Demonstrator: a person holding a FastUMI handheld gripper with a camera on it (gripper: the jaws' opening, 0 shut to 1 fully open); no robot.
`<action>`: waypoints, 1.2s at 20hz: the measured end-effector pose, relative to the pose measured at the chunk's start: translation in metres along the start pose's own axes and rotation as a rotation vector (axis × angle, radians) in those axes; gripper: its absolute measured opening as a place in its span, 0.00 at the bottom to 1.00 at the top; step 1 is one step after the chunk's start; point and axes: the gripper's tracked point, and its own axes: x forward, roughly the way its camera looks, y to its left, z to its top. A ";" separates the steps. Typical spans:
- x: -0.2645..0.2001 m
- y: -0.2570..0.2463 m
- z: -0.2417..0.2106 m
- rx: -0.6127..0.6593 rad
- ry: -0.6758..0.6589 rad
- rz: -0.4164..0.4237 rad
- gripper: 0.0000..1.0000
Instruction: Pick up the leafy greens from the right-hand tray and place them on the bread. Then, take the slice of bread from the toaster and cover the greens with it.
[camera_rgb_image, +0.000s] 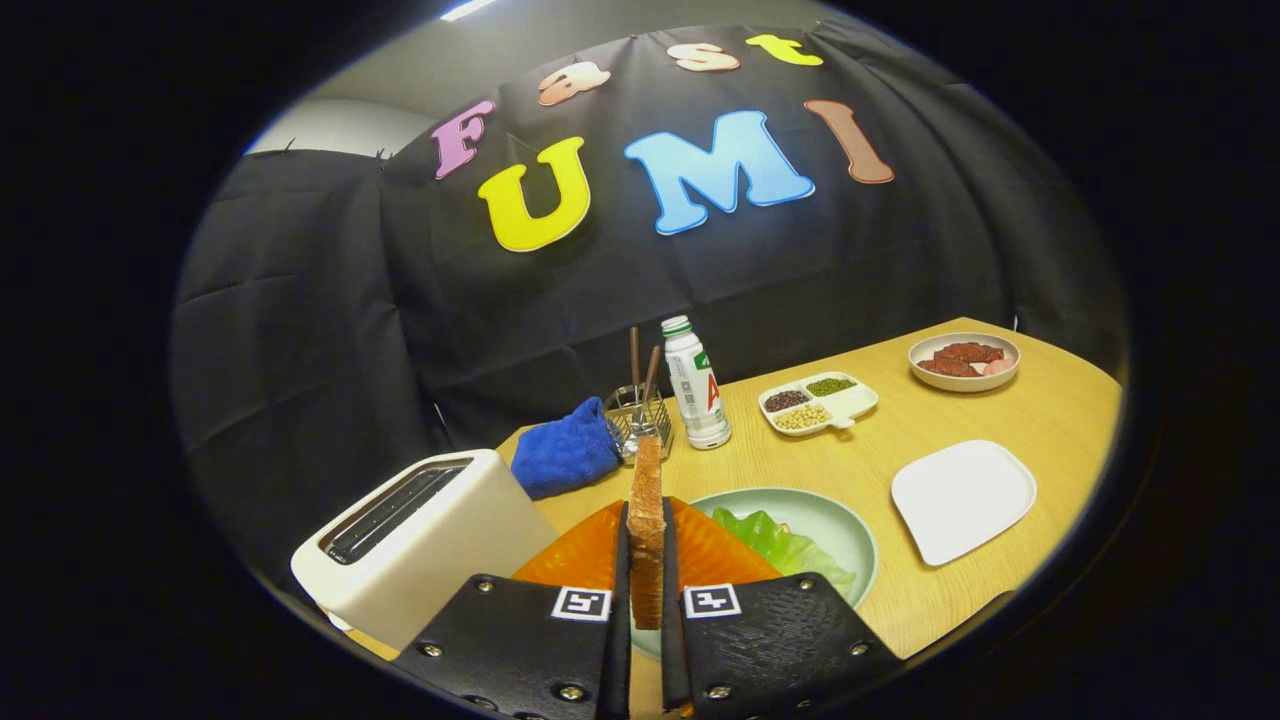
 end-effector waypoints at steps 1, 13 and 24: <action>0.001 -0.002 -0.003 -0.002 0.006 -0.004 0.13; 0.004 -0.042 -0.004 0.012 0.004 -0.052 0.21; 0.004 -0.073 -0.005 -0.070 -0.008 -0.139 0.38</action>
